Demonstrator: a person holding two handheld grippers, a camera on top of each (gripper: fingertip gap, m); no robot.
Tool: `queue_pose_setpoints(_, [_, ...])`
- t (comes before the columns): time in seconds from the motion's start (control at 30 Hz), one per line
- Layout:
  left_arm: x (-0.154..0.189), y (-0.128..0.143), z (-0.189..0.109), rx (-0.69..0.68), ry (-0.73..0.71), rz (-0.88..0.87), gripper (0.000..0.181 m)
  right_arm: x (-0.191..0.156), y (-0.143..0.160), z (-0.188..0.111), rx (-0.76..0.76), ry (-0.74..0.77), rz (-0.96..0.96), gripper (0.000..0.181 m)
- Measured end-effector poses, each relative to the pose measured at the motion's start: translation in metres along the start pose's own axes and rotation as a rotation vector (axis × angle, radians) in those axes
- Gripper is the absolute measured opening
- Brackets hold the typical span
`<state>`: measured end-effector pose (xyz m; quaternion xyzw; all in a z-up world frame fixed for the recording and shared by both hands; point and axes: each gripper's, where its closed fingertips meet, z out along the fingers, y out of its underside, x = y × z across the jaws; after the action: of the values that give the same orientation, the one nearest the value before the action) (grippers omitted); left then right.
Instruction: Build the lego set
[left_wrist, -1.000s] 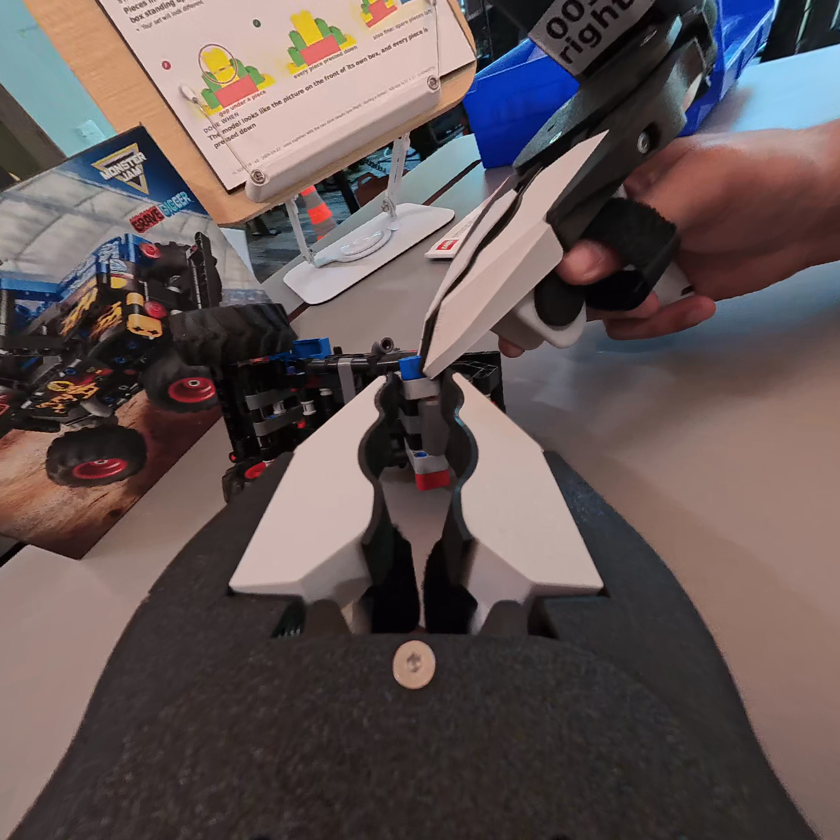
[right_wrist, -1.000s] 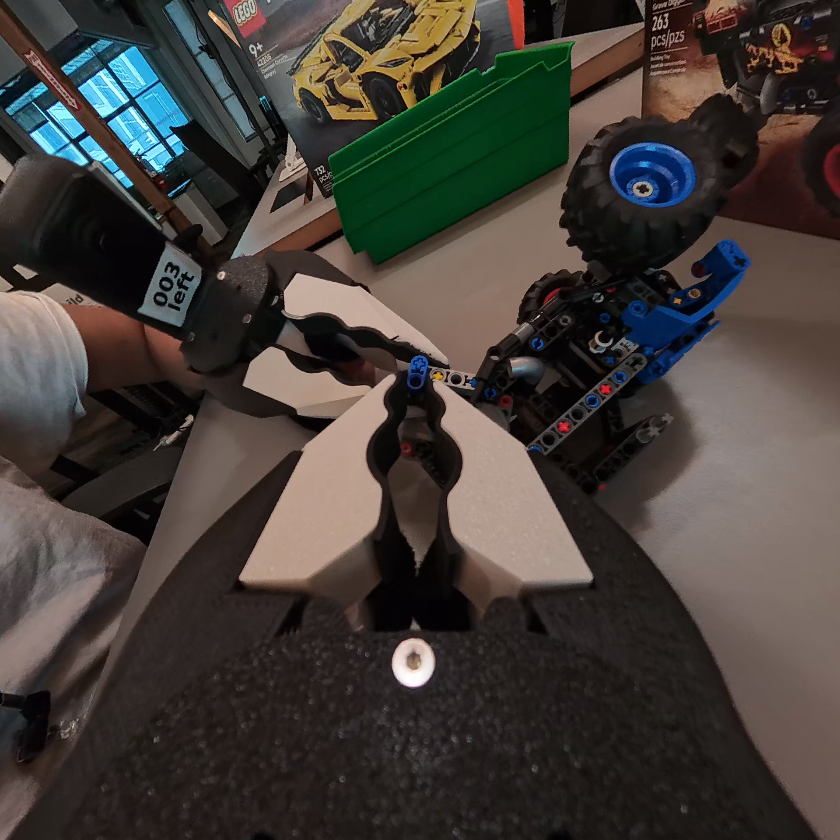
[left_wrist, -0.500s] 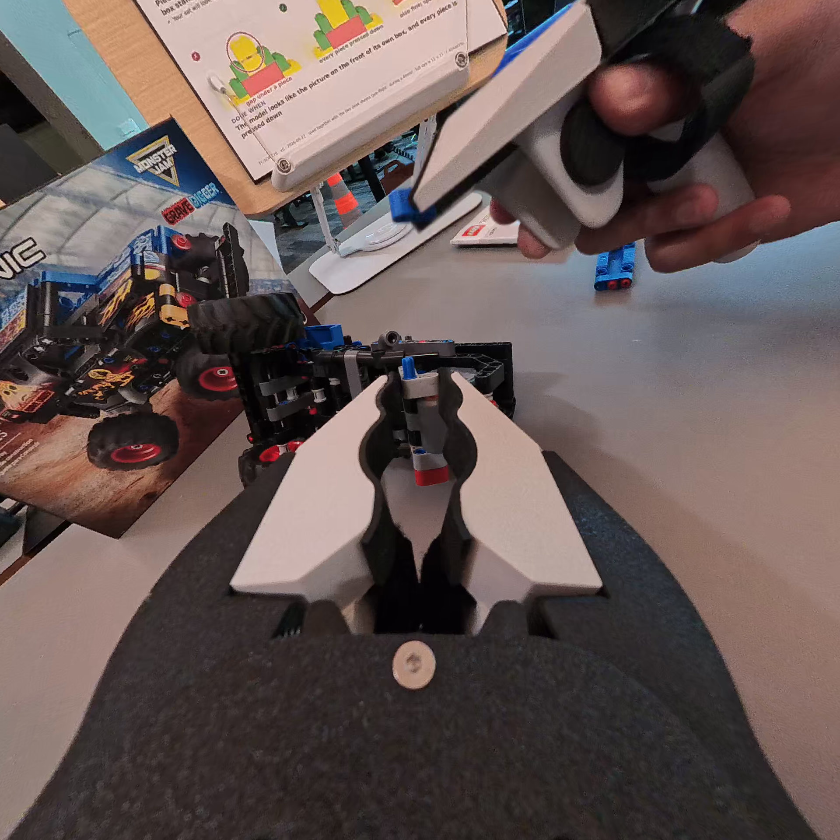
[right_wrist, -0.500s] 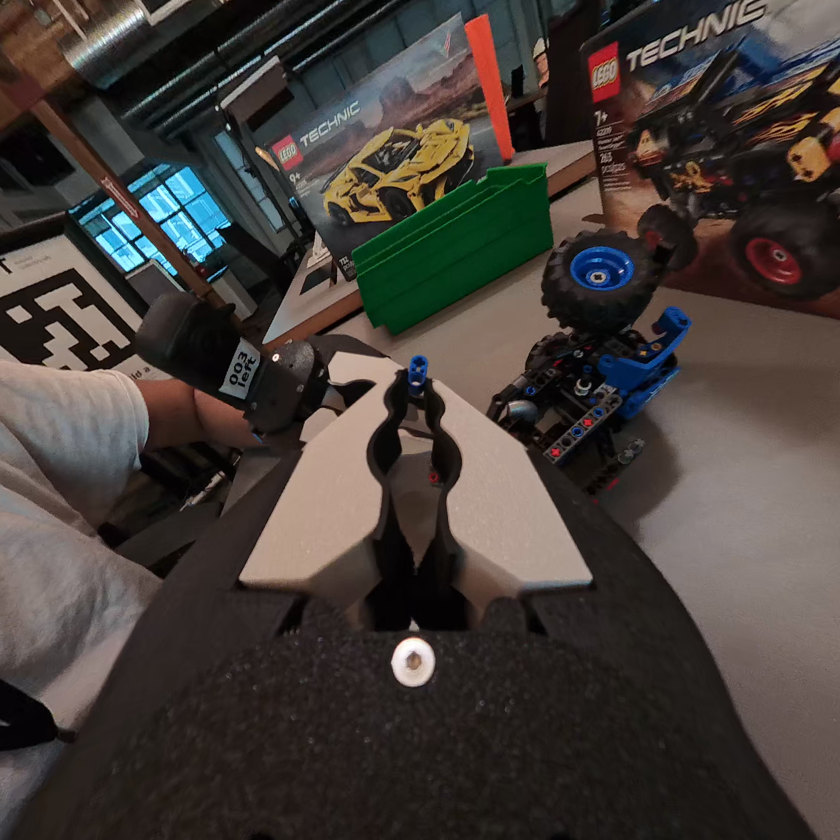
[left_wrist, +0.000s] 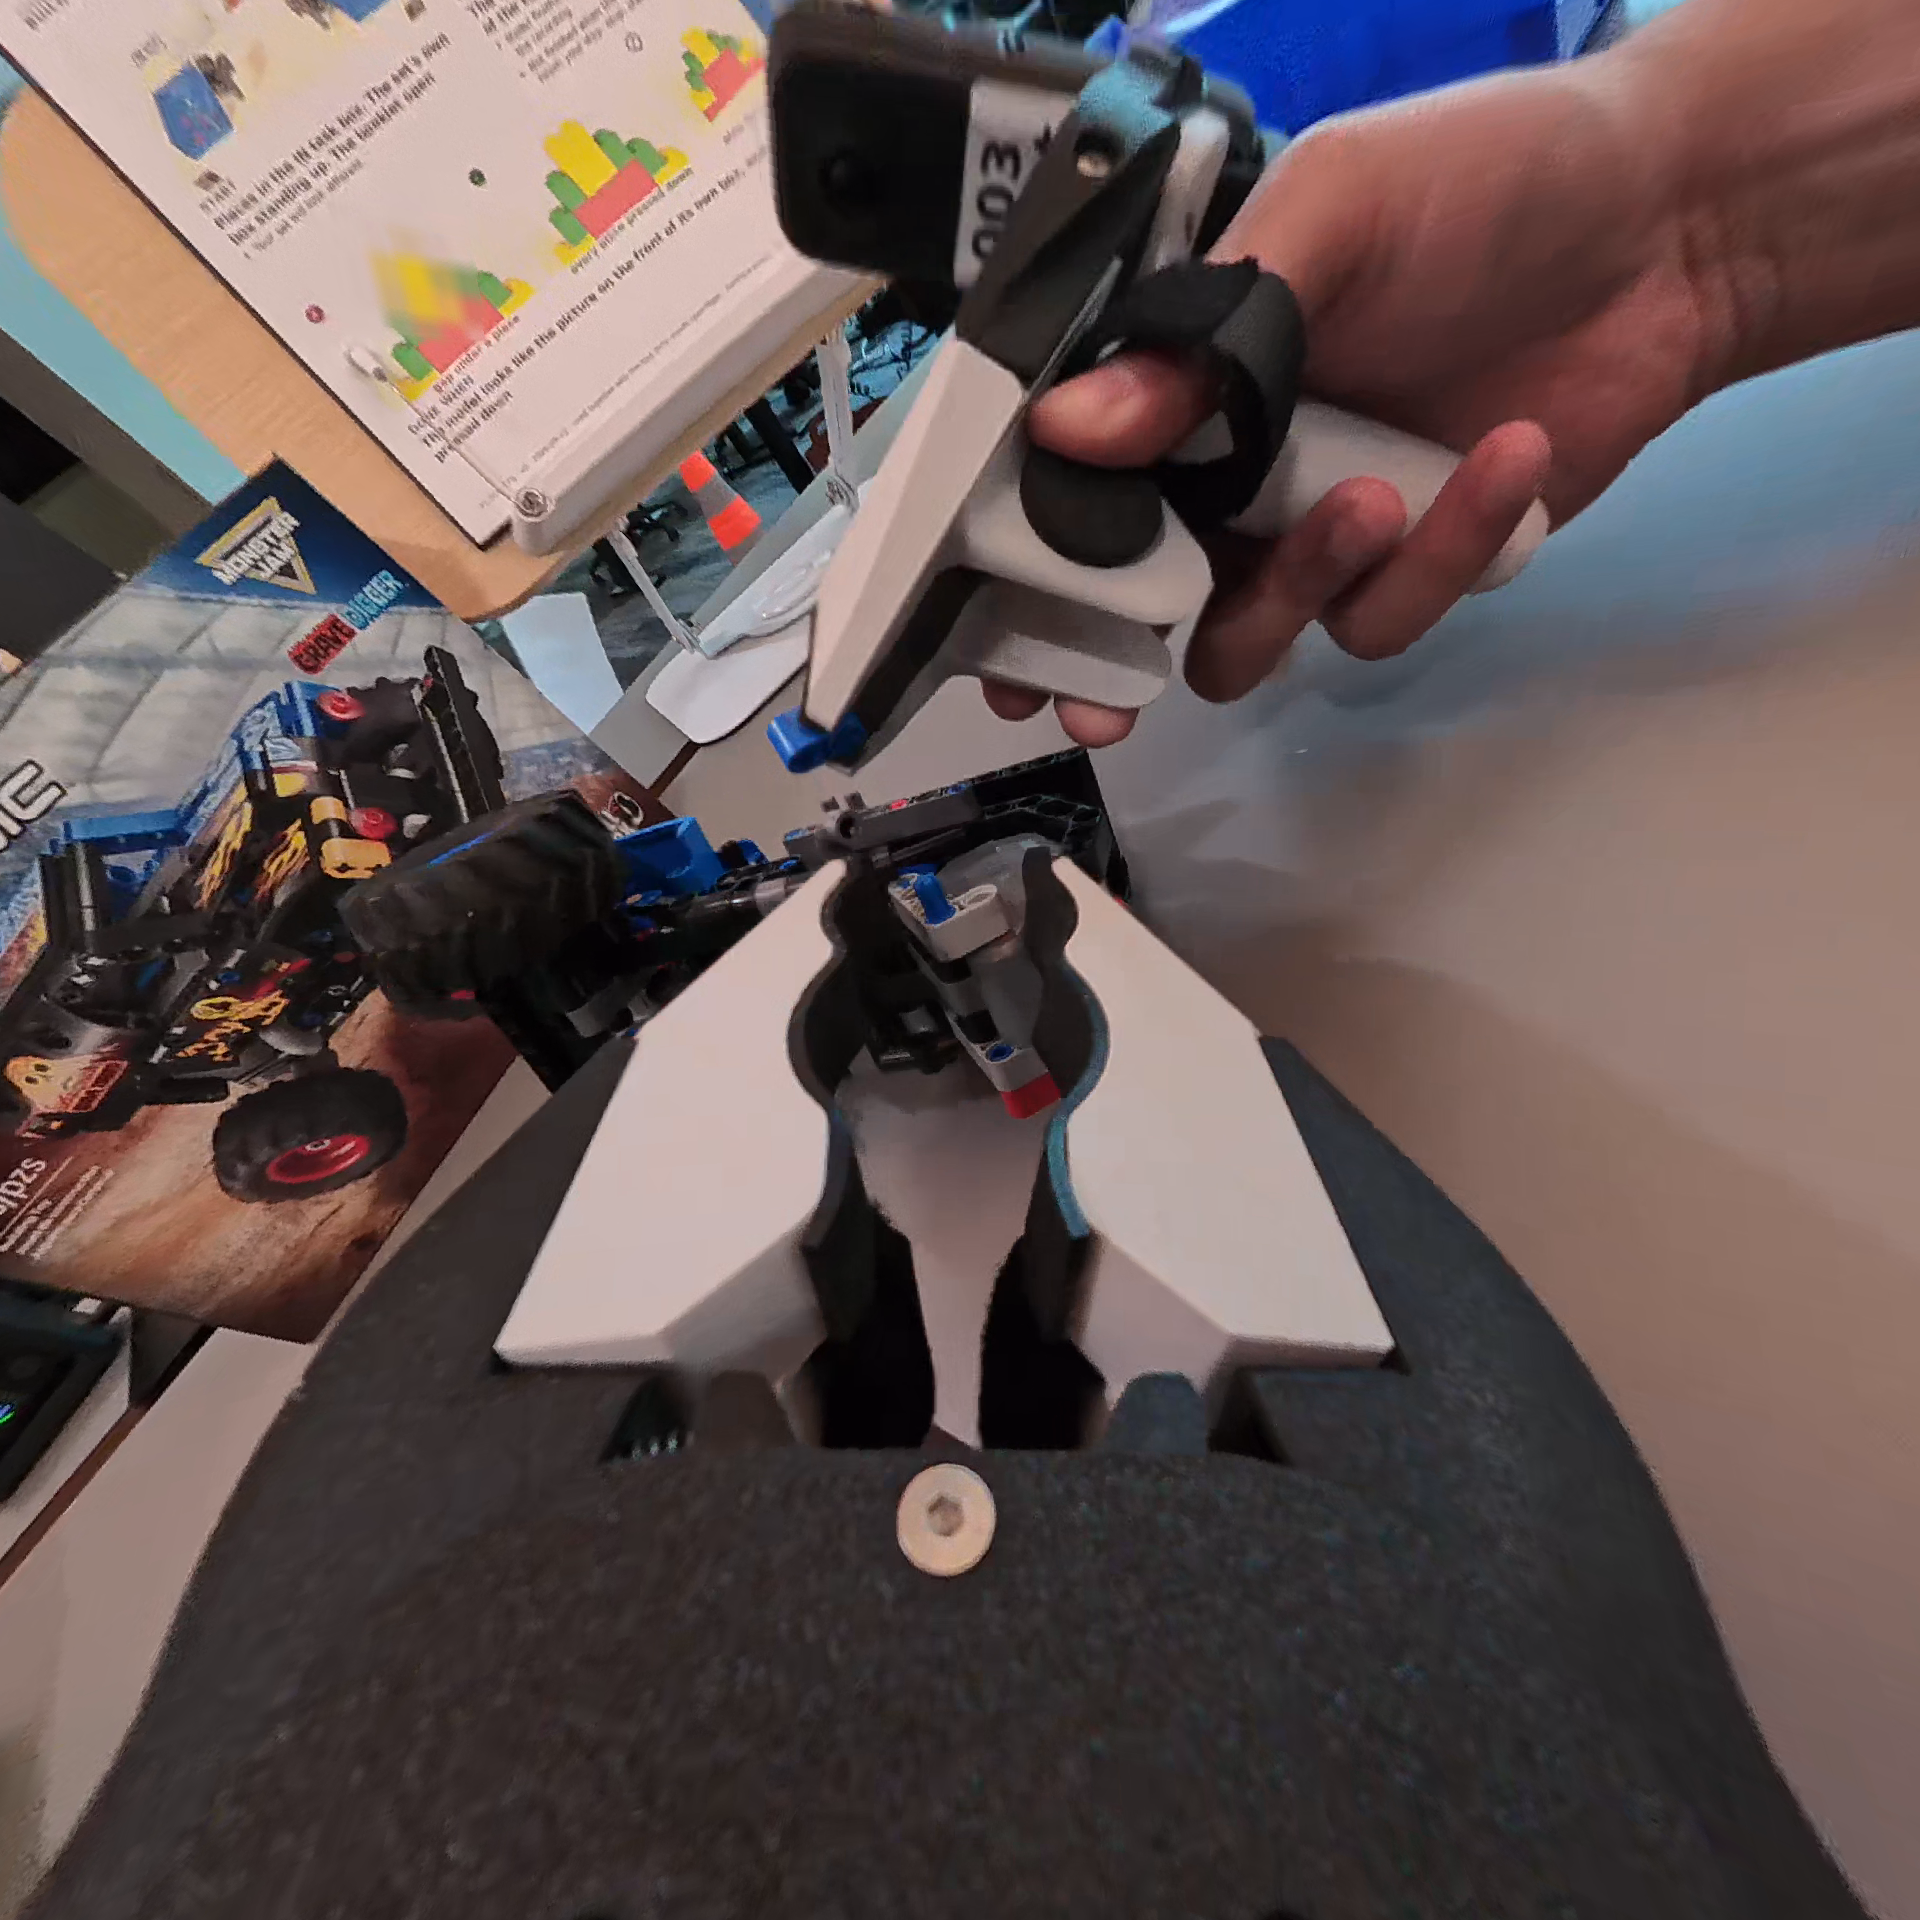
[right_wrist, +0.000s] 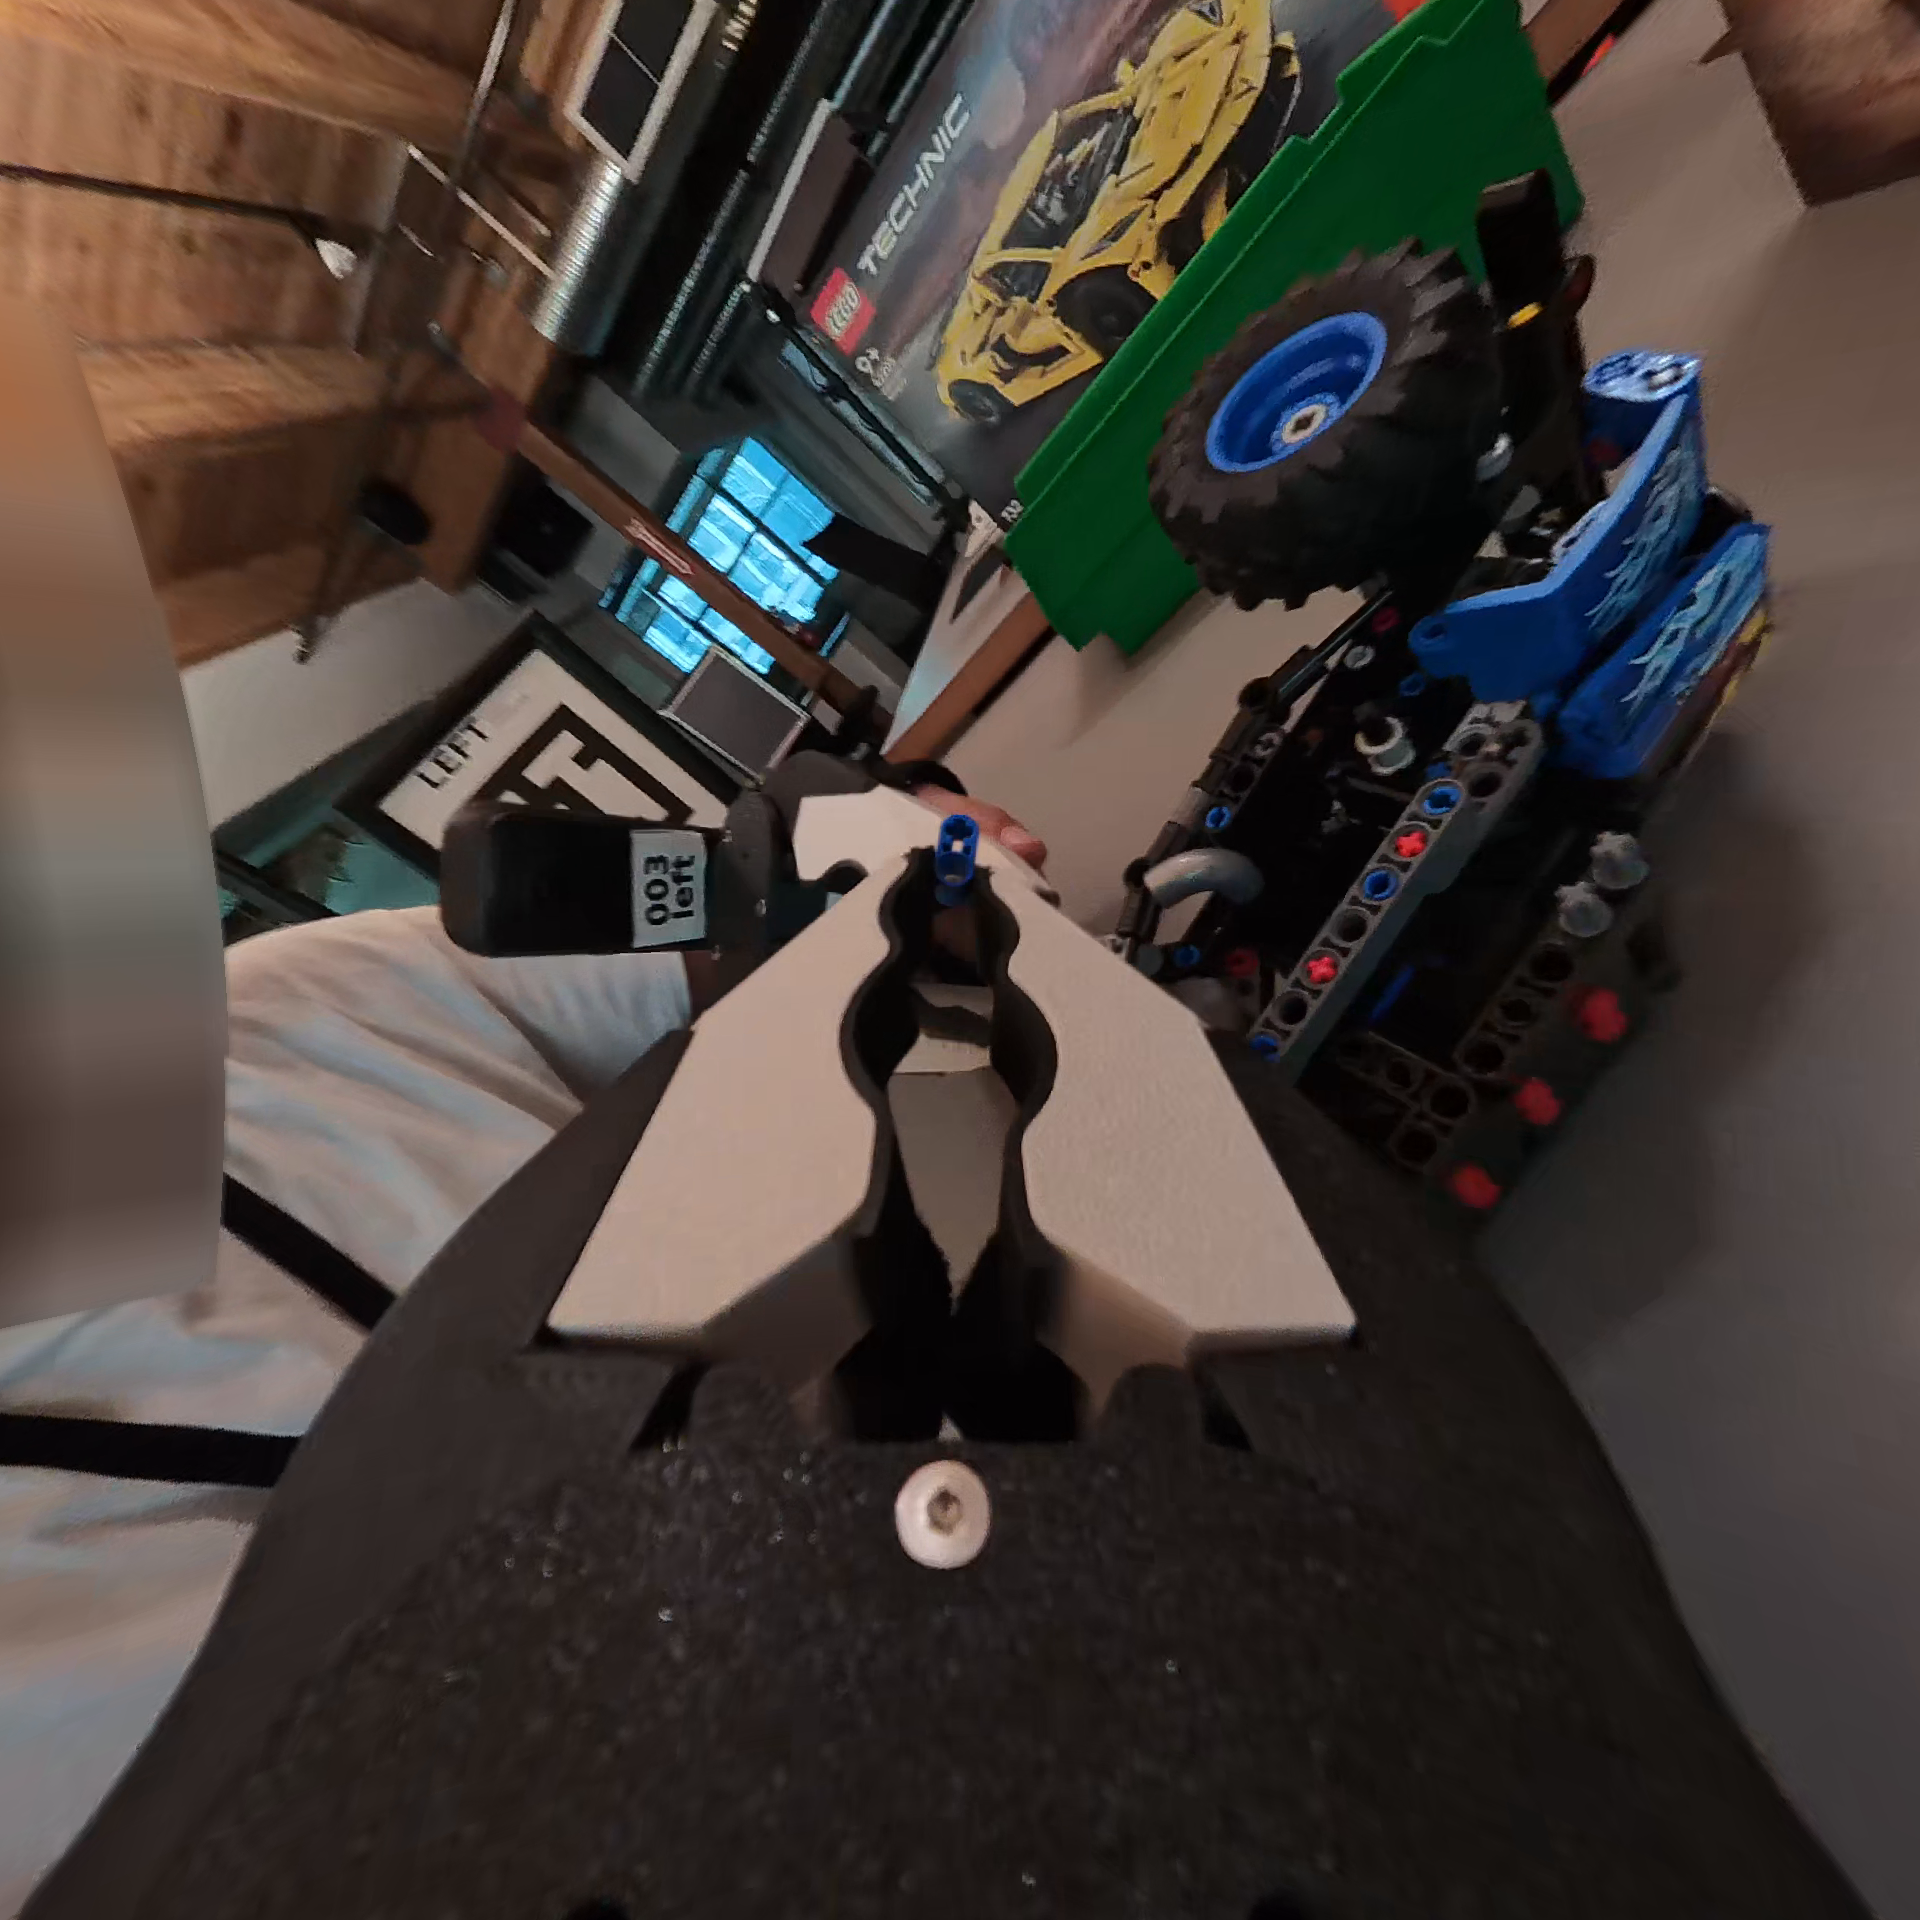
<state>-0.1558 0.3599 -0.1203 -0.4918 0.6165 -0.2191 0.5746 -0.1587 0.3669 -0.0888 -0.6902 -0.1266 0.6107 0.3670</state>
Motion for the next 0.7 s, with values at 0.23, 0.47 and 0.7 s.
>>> queue_pose_setpoints(0.23, [-0.013,-0.023,-0.012,0.137,0.023,-0.027,0.032,-0.021,0.007,0.002,-0.036,-0.198,0.159,0.007])
queue_pose_setpoints(0.47, [0.006,-0.039,-0.028,0.268,0.23,-0.021,0.02,-0.031,0.033,0.008,-0.198,-0.214,0.116,0.007])
queue_pose_setpoints(0.7, [0.01,-0.039,-0.03,0.264,0.184,0.159,0.005,-0.025,0.033,0.008,-0.215,-0.118,-0.018,0.017])
